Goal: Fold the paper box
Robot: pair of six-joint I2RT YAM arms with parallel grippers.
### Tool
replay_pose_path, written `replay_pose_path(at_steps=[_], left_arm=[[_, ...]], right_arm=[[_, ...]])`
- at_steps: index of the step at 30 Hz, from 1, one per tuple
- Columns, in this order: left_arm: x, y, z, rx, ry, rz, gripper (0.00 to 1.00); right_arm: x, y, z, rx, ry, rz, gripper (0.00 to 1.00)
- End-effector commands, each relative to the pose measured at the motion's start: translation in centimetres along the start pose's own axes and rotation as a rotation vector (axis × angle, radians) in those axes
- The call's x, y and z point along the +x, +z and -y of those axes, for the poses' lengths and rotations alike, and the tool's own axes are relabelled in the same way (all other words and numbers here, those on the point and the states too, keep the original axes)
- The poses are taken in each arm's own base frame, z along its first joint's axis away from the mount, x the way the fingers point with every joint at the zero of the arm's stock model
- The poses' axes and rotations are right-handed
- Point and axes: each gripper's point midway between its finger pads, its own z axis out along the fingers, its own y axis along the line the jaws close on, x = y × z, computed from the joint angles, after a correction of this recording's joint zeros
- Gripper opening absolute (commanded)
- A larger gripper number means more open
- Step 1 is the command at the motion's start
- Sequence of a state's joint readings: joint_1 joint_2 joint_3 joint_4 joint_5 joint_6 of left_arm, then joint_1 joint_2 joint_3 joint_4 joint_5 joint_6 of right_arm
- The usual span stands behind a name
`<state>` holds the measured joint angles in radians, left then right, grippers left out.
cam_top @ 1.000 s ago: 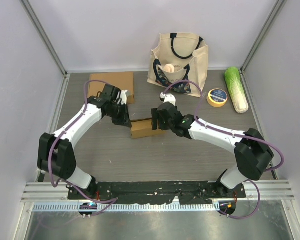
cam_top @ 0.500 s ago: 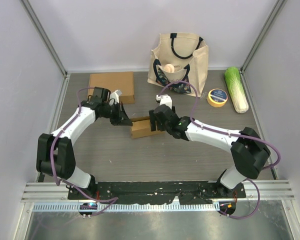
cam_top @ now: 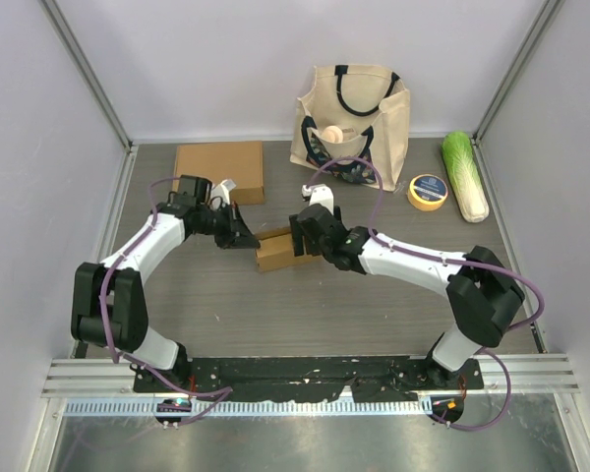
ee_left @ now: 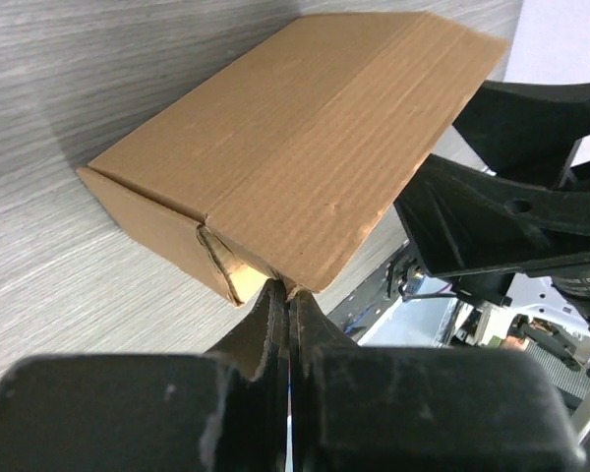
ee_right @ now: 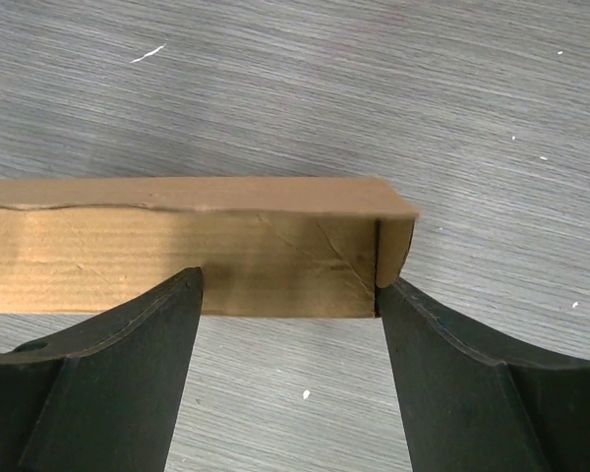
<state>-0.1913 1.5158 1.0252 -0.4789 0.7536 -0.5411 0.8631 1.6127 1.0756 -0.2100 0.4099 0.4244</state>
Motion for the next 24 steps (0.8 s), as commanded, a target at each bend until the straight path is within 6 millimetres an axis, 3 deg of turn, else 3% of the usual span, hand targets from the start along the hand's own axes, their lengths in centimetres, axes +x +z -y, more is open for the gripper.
replay_pose_path(at_steps=[1, 8, 19, 24], left_arm=[[0.5, -1.9, 0.3, -0.059, 0.103, -0.021, 0.00], [1.9, -2.7, -2.0, -0.160, 0.180, -0.092, 0.00], [1.9, -2.3, -2.4, -0.175, 0.155, -0.085, 0.00], [1.9, -1.7, -2.4, -0.219, 0.177, -0.063, 0.00]], right_arm=[[2.6, 0.8, 0.3, 0.030, -0.036, -0.094, 0.78], [2.6, 1.1, 0.2, 0.036, -0.042, -0.103, 0.78], [2.5, 1.2, 0.1, 0.040, -0.047, -0.110, 0.77], [1.2, 0.1, -0.7, -0.012, -0.012, -0.077, 0.78]])
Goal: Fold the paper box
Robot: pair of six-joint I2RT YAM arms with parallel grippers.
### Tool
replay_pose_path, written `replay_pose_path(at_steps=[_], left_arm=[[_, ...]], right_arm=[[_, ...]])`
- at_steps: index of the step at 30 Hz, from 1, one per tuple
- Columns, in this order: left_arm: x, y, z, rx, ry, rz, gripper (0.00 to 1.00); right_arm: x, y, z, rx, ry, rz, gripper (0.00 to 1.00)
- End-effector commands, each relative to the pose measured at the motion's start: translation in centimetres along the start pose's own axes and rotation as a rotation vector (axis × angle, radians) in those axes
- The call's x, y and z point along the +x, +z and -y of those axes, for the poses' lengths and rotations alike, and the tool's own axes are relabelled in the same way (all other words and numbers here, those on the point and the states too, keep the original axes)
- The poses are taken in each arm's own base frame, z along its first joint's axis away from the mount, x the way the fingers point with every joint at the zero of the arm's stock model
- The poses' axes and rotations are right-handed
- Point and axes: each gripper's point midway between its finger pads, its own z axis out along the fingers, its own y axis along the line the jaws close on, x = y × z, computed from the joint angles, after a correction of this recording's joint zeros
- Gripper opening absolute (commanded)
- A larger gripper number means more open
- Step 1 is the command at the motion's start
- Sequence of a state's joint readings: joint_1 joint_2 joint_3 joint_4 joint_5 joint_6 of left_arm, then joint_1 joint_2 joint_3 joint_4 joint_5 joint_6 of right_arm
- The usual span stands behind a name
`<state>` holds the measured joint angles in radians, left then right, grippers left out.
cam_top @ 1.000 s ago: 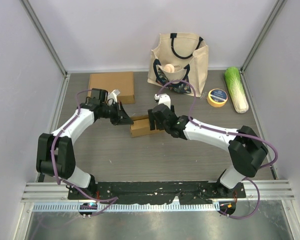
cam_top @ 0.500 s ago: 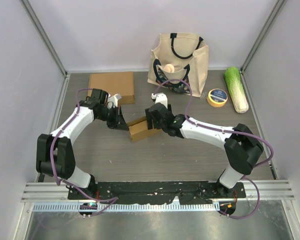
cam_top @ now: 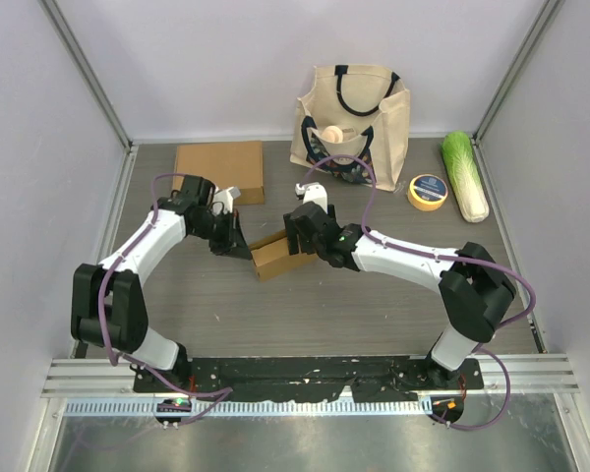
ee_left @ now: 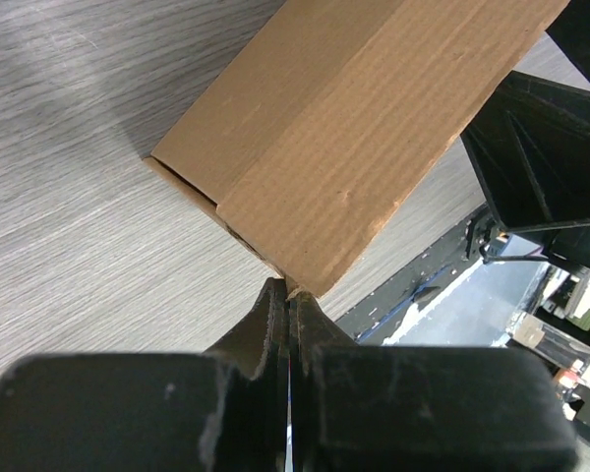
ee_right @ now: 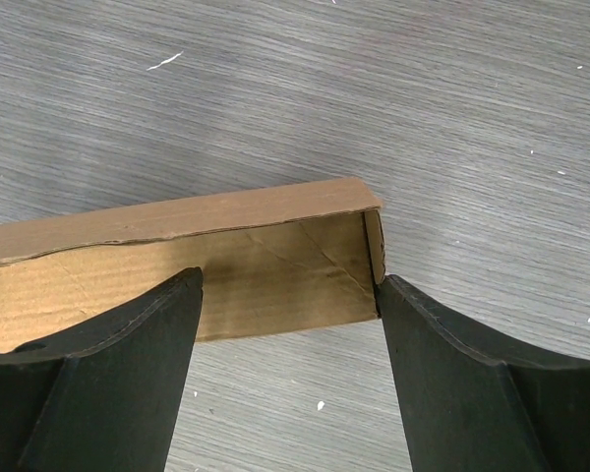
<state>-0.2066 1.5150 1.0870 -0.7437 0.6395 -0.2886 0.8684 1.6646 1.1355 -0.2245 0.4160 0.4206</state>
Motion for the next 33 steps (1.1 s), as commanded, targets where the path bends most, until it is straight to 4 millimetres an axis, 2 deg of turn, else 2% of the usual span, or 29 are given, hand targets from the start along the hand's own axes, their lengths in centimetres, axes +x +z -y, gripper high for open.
replay_pose_path(at_steps=[1, 2, 4, 5, 7, 8, 9, 10, 11, 12, 13, 15, 16, 18, 19, 21, 23, 25, 26, 27, 28, 29, 30, 31, 32, 33], left_arm=[[-0.8, -0.2, -0.2, -0.091, 0.031, 0.062, 0.00], [-0.5, 0.1, -0.4, -0.101, 0.025, 0.063, 0.00], [-0.9, -0.1, -0.7, -0.129, 0.026, 0.106, 0.00], [-0.6, 0.0, -0.9, -0.141, 0.024, 0.110, 0.00], [-0.7, -0.1, -0.8, -0.164, 0.041, 0.153, 0.00], [-0.7, -0.1, -0.6, -0.163, 0.037, 0.166, 0.00], [-0.9, -0.3, -0.3, -0.160, 0.048, 0.192, 0.00], [-0.7, -0.1, -0.6, -0.176, 0.044, 0.193, 0.02], [-0.5, 0.0, -0.5, -0.176, 0.040, 0.196, 0.04], [-0.6, -0.1, -0.3, -0.167, 0.046, 0.217, 0.07], [-0.2, 0.2, -0.4, -0.167, 0.042, 0.215, 0.15], [-0.3, 0.1, 0.2, -0.132, 0.039, 0.234, 0.25], [-0.2, -0.1, 0.6, -0.120, 0.047, 0.246, 0.35], [-0.3, -0.5, 1.2, -0.100, 0.057, 0.261, 0.43], [-0.4, -1.2, 1.8, -0.085, 0.075, 0.280, 0.51], [-0.1, -2.3, 2.1, -0.095, 0.101, 0.291, 0.55], [0.1, -4.2, 2.9, -0.103, 0.133, 0.333, 0.58], [-0.5, -6.8, 3.4, -0.145, 0.180, 0.427, 0.57], [-1.1, -7.7, 3.3, -0.173, 0.189, 0.478, 0.55], [-2.1, -8.7, 3.3, -0.205, 0.191, 0.539, 0.51], [-2.9, -9.3, 3.6, -0.207, 0.184, 0.581, 0.46], [-4.4, -9.1, 4.1, -0.186, 0.182, 0.614, 0.41], [-5.4, -8.7, 5.8, -0.111, 0.197, 0.602, 0.29], [-6.7, -8.2, 6.9, -0.061, 0.200, 0.610, 0.22], [-7.8, -5.7, 6.1, -0.064, 0.167, 0.546, 0.16], [-9.1, -5.4, 7.2, -0.045, 0.178, 0.550, 0.11]], right_arm=[[1.3, -1.0, 0.0, -0.022, 0.000, -0.063, 0.78], [0.4, -1.7, 0.0, -0.033, 0.014, -0.046, 0.79], [0.1, -2.2, 0.1, -0.067, 0.028, -0.047, 0.79], [-0.9, -2.8, 0.7, -0.077, 0.053, -0.026, 0.79], [-1.1, -3.4, 1.3, -0.106, 0.092, -0.028, 0.79], [-1.4, -3.5, 2.3, -0.102, 0.120, -0.027, 0.80], [-2.5, -4.6, 2.4, -0.130, 0.157, -0.002, 0.80], [-2.6, -5.0, 2.3, -0.160, 0.175, -0.006, 0.80], [-2.8, -5.1, 3.3, -0.154, 0.207, -0.003, 0.80], [-3.4, -6.0, 3.4, -0.171, 0.231, 0.017, 0.80], [-3.4, -6.3, 3.4, -0.187, 0.274, 0.009, 0.79], [-3.1, -6.8, 3.7, -0.206, 0.315, 0.000, 0.79], [-3.0, -7.0, 3.4, -0.218, 0.341, -0.007, 0.79], [-2.0, -7.2, 2.6, -0.262, 0.358, -0.032, 0.79], [-1.9, -7.4, 2.6, -0.269, 0.368, -0.026, 0.79], [-1.1, -7.4, 2.8, -0.251, 0.363, -0.036, 0.79], [-0.5, -7.6, 3.0, -0.240, 0.375, -0.053, 0.76], [0.1, -7.9, 2.4, -0.255, 0.383, -0.066, 0.72], [0.8, -7.9, 2.0, -0.267, 0.395, -0.074, 0.63], [1.6, -8.2, 0.7, -0.291, 0.384, -0.084, 0.57], [1.3, -8.3, -0.3, -0.319, 0.391, -0.060, 0.53], [2.5, -8.2, -1.1, -0.326, 0.401, -0.075, 0.45], [2.7, -7.9, -1.6, -0.327, 0.404, -0.064, 0.42], [3.1, -7.9, -2.8, -0.356, 0.401, -0.054, 0.38], [3.6, -7.4, -3.3, -0.355, 0.427, -0.066, 0.30], [3.8, -7.2, -3.5, -0.360, 0.437, -0.064, 0.27]])
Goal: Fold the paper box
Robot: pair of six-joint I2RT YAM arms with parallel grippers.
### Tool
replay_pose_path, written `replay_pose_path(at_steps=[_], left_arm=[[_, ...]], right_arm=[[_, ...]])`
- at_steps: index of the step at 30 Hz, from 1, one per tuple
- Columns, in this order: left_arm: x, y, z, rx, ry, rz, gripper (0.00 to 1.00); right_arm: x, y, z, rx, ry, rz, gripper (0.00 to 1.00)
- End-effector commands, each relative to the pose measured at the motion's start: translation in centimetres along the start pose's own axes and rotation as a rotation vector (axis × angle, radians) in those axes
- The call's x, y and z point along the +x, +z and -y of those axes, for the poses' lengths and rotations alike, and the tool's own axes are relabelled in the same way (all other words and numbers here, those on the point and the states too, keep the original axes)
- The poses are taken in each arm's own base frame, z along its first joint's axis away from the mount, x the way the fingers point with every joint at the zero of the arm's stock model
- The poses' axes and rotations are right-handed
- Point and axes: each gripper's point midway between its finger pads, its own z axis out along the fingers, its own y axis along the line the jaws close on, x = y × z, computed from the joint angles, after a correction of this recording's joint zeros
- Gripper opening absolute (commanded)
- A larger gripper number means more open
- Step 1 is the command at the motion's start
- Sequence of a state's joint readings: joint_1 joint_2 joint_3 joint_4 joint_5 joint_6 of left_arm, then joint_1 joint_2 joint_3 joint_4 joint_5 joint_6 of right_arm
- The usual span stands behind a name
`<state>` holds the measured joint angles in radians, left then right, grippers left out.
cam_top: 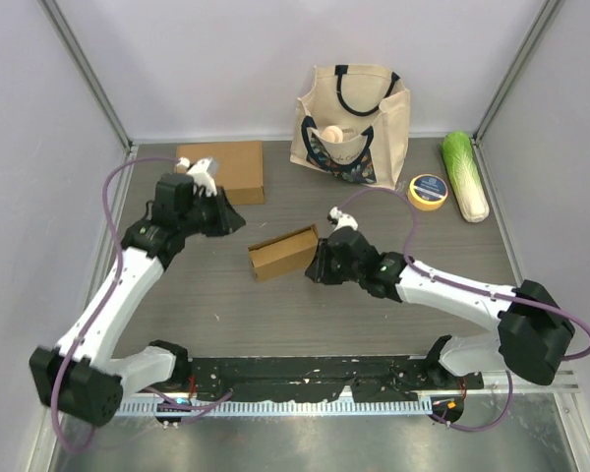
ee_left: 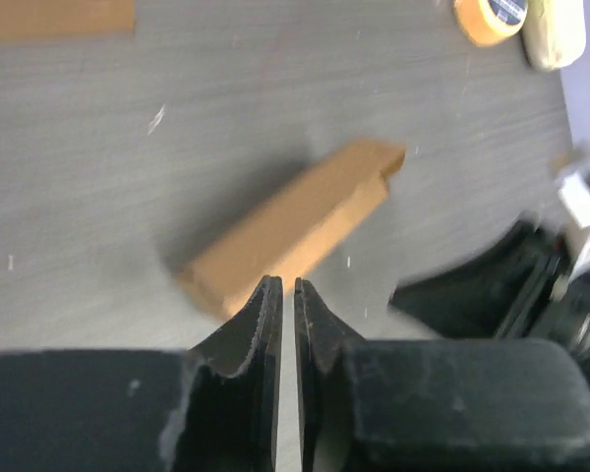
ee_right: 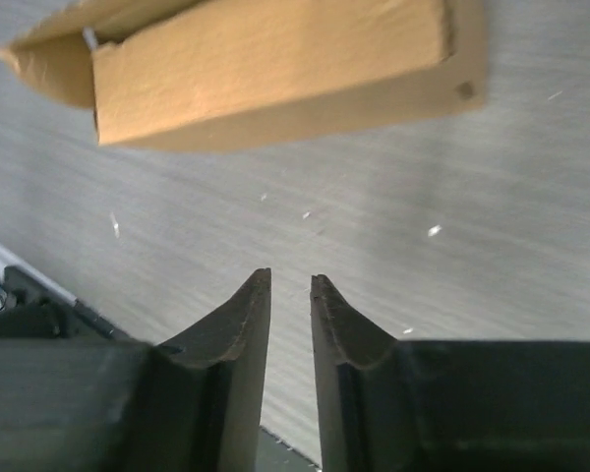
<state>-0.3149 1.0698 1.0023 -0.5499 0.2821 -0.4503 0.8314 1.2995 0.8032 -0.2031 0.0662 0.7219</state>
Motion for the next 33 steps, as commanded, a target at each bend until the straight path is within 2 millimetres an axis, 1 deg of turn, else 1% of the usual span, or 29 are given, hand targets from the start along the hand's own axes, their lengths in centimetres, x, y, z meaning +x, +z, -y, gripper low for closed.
replay_pose_path(at_steps=[1, 2, 3, 4, 5, 6, 7, 8, 9, 11, 12, 14, 15, 16, 17, 18, 20, 21, 22, 23, 24, 25, 26, 28, 29, 30, 31, 32, 33], left_arm=[[-4.4, 5.9, 1.9, 0.071, -0.008, 0.022, 0.09], [-4.3, 7.2, 1.9, 0.069, -0.006, -0.007, 0.08], [-4.4, 8.8, 2.5, 0.076, 0.010, -0.039, 0.06], [-3.8, 9.6, 2.1, 0.050, 0.019, -0.068, 0.06], [-3.5, 10.1, 2.3, 0.051, 0.036, -0.086, 0.05], [-2.6, 10.9, 2.6, 0.055, 0.040, -0.117, 0.04], [-2.0, 11.2, 2.6, 0.055, 0.043, -0.130, 0.04], [-1.6, 11.3, 2.5, 0.048, 0.040, -0.135, 0.04], [-0.2, 11.4, 2.5, 0.048, 0.039, -0.160, 0.04], [0.4, 11.4, 2.6, 0.052, 0.040, -0.153, 0.04], [1.7, 11.4, 2.5, 0.049, 0.046, -0.172, 0.04], [1.9, 10.9, 2.7, 0.052, 0.054, -0.151, 0.04], [3.0, 10.9, 2.5, 0.053, 0.043, -0.171, 0.03], [2.8, 10.7, 2.8, 0.066, 0.038, -0.155, 0.03], [3.1, 10.6, 2.8, 0.069, 0.031, -0.154, 0.03], [4.1, 10.6, 2.5, 0.068, 0.019, -0.167, 0.02], [4.6, 10.4, 3.1, 0.081, 0.010, -0.157, 0.02], [5.5, 10.4, 2.8, 0.067, 0.007, -0.165, 0.02], [5.5, 10.5, 2.5, 0.048, 0.003, -0.144, 0.03], [5.5, 10.3, 2.6, 0.038, 0.002, -0.130, 0.03], [6.3, 10.4, 2.2, 0.018, -0.004, -0.136, 0.04], [6.0, 10.5, 2.1, 0.005, -0.006, -0.104, 0.05], [6.9, 10.4, 2.3, 0.003, -0.018, -0.108, 0.06], [6.9, 10.8, 2.3, -0.020, -0.014, -0.068, 0.07], [7.8, 10.9, 2.4, -0.027, -0.017, -0.077, 0.07], [7.9, 11.2, 2.4, -0.032, -0.019, -0.065, 0.08], [8.2, 11.3, 2.3, -0.033, -0.020, -0.064, 0.09], [9.0, 11.5, 1.8, -0.051, -0.028, -0.070, 0.12], [9.0, 11.6, 1.8, -0.048, -0.029, -0.065, 0.14]], right_arm=[[-0.8, 1.6, -3.1, -0.102, 0.104, 0.105, 0.23], [-0.5, 2.3, -2.9, -0.098, 0.114, 0.103, 0.19], [-0.4, 2.6, -3.0, -0.103, 0.135, 0.107, 0.17], [-0.7, 3.0, -3.1, -0.112, 0.143, 0.133, 0.16], [-0.7, 3.2, -3.2, -0.120, 0.149, 0.141, 0.13], [-0.4, 4.0, -3.0, -0.114, 0.158, 0.134, 0.11], [-0.8, 4.2, -3.4, -0.126, 0.167, 0.148, 0.09], [-0.7, 4.6, -3.4, -0.128, 0.172, 0.149, 0.08], [-0.3, 5.4, -3.0, -0.113, 0.173, 0.142, 0.08], [-0.6, 5.9, -2.8, -0.094, 0.179, 0.155, 0.07], [-0.6, 6.1, -2.8, -0.093, 0.181, 0.156, 0.07], [-0.8, 6.7, -2.9, -0.083, 0.182, 0.161, 0.06], [-1.1, 7.0, -2.9, -0.077, 0.182, 0.162, 0.06], [-1.1, 7.5, -2.9, -0.060, 0.176, 0.149, 0.06], [-1.2, 7.7, -3.0, -0.055, 0.174, 0.145, 0.05], [-1.3, 8.0, -3.0, -0.055, 0.171, 0.143, 0.05], [-1.6, 8.5, -2.8, -0.039, 0.170, 0.144, 0.04], [-1.6, 8.6, -2.7, -0.034, 0.174, 0.142, 0.04], [-2.0, 8.8, -2.7, -0.036, 0.178, 0.139, 0.04], [-1.9, 9.1, -2.6, -0.030, 0.179, 0.129, 0.04], [-1.9, 9.2, -2.7, -0.032, 0.180, 0.122, 0.04], [-2.0, 9.3, -2.8, -0.033, 0.177, 0.112, 0.04], [-2.1, 9.2, -2.9, -0.033, 0.176, 0.109, 0.04], [-2.0, 9.2, -3.1, -0.043, 0.171, 0.098, 0.04], [-1.9, 9.2, -3.0, -0.041, 0.172, 0.098, 0.04], [-2.0, 8.9, -3.1, -0.044, 0.173, 0.101, 0.04], [-1.8, 8.9, -2.8, -0.042, 0.173, 0.092, 0.04], [-2.0, 8.8, -2.4, -0.036, 0.177, 0.090, 0.04], [-2.3, 8.6, -2.1, -0.034, 0.179, 0.089, 0.04]])
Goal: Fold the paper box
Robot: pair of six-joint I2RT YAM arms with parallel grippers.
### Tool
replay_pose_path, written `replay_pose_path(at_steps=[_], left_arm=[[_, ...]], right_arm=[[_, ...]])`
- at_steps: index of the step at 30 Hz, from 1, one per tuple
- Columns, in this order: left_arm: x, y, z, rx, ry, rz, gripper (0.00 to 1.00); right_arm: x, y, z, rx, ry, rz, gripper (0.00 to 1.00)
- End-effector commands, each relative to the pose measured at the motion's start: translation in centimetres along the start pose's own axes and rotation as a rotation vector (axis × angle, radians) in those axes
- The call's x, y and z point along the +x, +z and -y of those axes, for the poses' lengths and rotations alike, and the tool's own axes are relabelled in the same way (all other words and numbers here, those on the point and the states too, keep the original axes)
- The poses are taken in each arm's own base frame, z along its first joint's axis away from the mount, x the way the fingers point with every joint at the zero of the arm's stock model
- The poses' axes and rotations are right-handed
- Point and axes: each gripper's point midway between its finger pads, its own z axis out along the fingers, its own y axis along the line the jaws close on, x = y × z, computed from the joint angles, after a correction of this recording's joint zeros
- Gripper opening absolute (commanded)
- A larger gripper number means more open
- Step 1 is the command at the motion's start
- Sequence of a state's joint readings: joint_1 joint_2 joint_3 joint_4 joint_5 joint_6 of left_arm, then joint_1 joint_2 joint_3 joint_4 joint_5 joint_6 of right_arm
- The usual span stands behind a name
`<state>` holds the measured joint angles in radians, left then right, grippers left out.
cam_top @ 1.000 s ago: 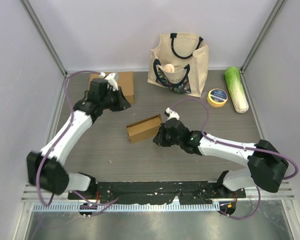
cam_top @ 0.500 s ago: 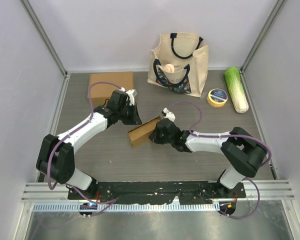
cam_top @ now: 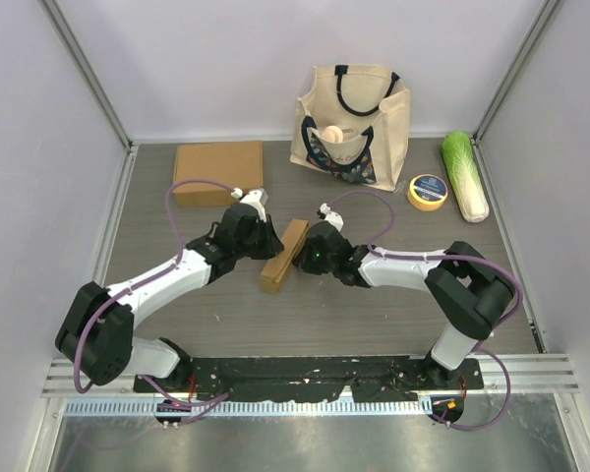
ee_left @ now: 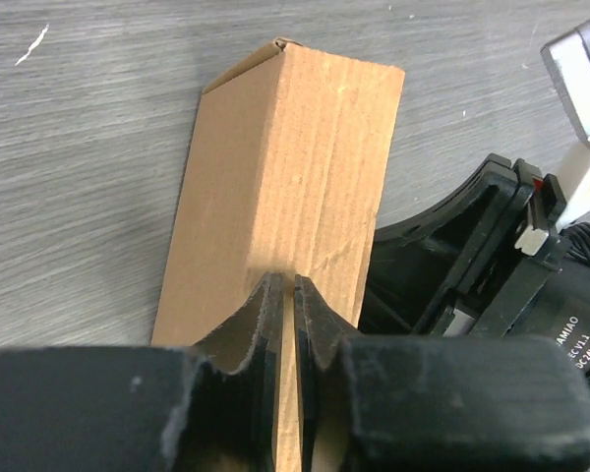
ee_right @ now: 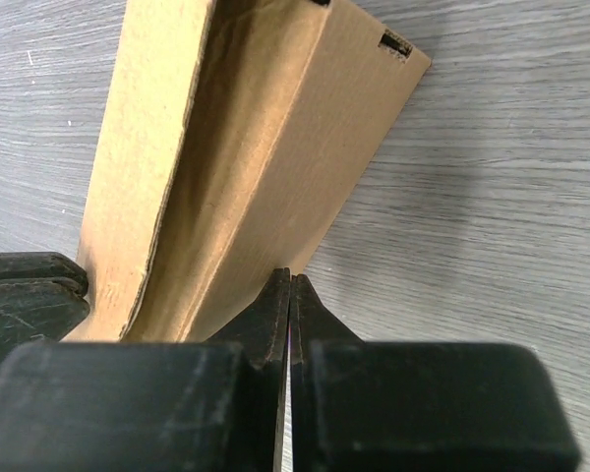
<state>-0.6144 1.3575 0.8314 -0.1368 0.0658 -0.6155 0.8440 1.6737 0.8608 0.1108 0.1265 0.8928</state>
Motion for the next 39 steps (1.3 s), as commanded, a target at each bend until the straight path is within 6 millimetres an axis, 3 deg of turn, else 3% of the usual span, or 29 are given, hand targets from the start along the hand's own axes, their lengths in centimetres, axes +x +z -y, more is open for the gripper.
replay_pose_path(at_steps=[1, 4, 5, 7, 8, 10, 12, 13, 15, 16, 17, 18, 19, 22, 26, 32, 34, 37, 39], left_arm=[[1.7, 1.0, -0.9, -0.036, -0.032, 0.011, 0.16], [0.8, -0.1, 0.0, -0.015, -0.006, 0.024, 0.32], [-0.2, -0.5, 0.5, -0.007, 0.000, 0.046, 0.41], [-1.2, -1.8, 1.1, -0.001, 0.033, 0.054, 0.47], [-2.7, -2.6, 2.1, 0.019, 0.045, 0.079, 0.50], [-3.1, -3.8, 2.9, 0.043, 0.074, 0.062, 0.51], [-3.6, -4.9, 4.0, 0.084, 0.079, 0.057, 0.49], [-3.6, -5.2, 4.3, 0.099, 0.069, 0.053, 0.45], [-3.1, -5.7, 4.8, 0.142, 0.048, 0.038, 0.33], [-2.3, -5.9, 5.8, 0.200, 0.028, -0.001, 0.27], [-1.2, -5.9, 5.9, 0.227, 0.017, -0.029, 0.18], [-1.2, -6.0, 6.7, 0.279, 0.004, -0.024, 0.15], [0.6, -5.9, 6.9, 0.320, -0.036, -0.078, 0.13], [1.6, -6.0, 7.6, 0.388, -0.075, -0.071, 0.08], [3.9, -5.3, 5.9, 0.361, -0.101, -0.085, 0.07], [5.9, -3.5, 4.2, 0.332, -0.112, -0.095, 0.06], [6.0, -3.9, 4.9, 0.372, -0.107, -0.108, 0.07], [4.5, -5.5, 6.5, 0.426, -0.096, -0.081, 0.13], [3.0, -7.6, 7.6, 0.460, -0.074, -0.042, 0.26]], right_arm=[[-2.0, -0.8, -1.6, -0.074, 0.002, 0.013, 0.05], [-3.1, -1.7, 0.7, -0.079, -0.037, -0.013, 0.10], [-2.9, -2.3, 0.5, -0.126, -0.064, -0.051, 0.13], [-4.5, -3.3, 0.9, -0.142, -0.104, -0.048, 0.18], [-5.0, -3.8, 0.8, -0.167, -0.164, -0.053, 0.21], [-7.0, -4.8, 1.1, -0.147, -0.179, -0.047, 0.25], [-8.8, -5.9, 0.3, -0.185, -0.188, -0.036, 0.25], [-10.8, -6.5, -0.2, -0.200, -0.176, -0.002, 0.24], [-11.4, -7.1, -2.1, -0.299, -0.167, -0.029, 0.19], [-12.9, -7.5, -4.0, -0.357, -0.170, -0.008, 0.15], [-13.1, -7.5, -5.0, -0.397, -0.169, -0.027, 0.12], [-12.9, -6.6, -5.4, -0.416, -0.145, -0.064, 0.07], [-13.7, -7.1, -7.2, -0.490, -0.148, -0.059, 0.06], [-13.8, -5.2, -8.1, -0.545, -0.128, -0.087, 0.01], [-12.6, -2.6, -7.9, -0.601, -0.094, -0.136, 0.01], [-10.6, 1.8, -2.5, -0.465, -0.075, -0.153, 0.01], [-9.7, 2.3, -1.8, -0.453, -0.068, -0.177, 0.01], [-9.9, 1.7, -2.2, -0.467, -0.061, -0.165, 0.01], [-11.1, 0.6, -3.4, -0.486, -0.075, -0.136, 0.01]])
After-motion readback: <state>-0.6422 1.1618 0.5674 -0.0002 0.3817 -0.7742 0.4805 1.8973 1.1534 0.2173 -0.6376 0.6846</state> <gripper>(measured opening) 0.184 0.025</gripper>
